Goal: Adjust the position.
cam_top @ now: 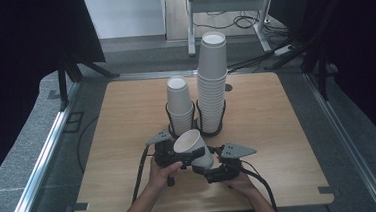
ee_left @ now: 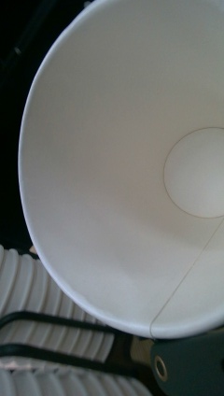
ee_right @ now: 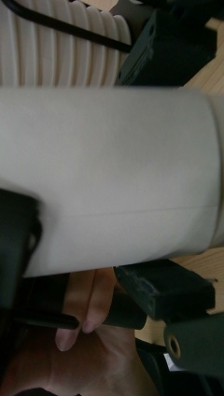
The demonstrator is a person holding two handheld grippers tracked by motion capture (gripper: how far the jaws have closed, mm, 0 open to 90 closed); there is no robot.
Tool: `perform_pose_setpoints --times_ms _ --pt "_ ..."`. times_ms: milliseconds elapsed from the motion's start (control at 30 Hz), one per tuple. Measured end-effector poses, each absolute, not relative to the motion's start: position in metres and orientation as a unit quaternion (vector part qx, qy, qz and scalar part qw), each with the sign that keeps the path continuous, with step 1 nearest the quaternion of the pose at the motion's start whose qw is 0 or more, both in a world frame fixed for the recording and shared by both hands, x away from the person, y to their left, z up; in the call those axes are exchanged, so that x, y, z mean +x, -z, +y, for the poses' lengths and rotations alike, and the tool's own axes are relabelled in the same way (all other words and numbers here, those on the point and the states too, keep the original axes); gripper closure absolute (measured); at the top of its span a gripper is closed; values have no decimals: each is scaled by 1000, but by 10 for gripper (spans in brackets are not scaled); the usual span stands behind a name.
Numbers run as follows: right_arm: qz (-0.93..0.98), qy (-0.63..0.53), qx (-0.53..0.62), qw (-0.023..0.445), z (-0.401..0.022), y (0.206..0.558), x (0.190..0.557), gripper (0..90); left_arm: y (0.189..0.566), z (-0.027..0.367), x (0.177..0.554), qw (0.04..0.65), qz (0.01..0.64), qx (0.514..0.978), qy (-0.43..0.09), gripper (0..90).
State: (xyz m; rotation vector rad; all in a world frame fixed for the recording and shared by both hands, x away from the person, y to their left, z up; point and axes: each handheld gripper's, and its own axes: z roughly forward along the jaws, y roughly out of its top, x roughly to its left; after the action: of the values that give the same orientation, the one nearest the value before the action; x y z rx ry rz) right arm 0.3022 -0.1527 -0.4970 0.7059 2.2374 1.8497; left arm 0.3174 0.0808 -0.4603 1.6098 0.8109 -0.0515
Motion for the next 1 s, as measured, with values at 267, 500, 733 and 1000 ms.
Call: perform_pose_setpoints --times_ms 267,500,733,1000 --pt "754 -607 236 86 -160 492 301 127 452 83 313 598 347 722 -29 127" --pt "761 -598 233 96 -163 488 296 129 446 81 308 583 337 737 -64 125" --pt "761 -597 233 100 -166 485 294 132 447 80 303 559 333 752 -106 125" --pt "775 -579 223 121 -162 483 289 135 449 75 298 519 326 775 -156 124"
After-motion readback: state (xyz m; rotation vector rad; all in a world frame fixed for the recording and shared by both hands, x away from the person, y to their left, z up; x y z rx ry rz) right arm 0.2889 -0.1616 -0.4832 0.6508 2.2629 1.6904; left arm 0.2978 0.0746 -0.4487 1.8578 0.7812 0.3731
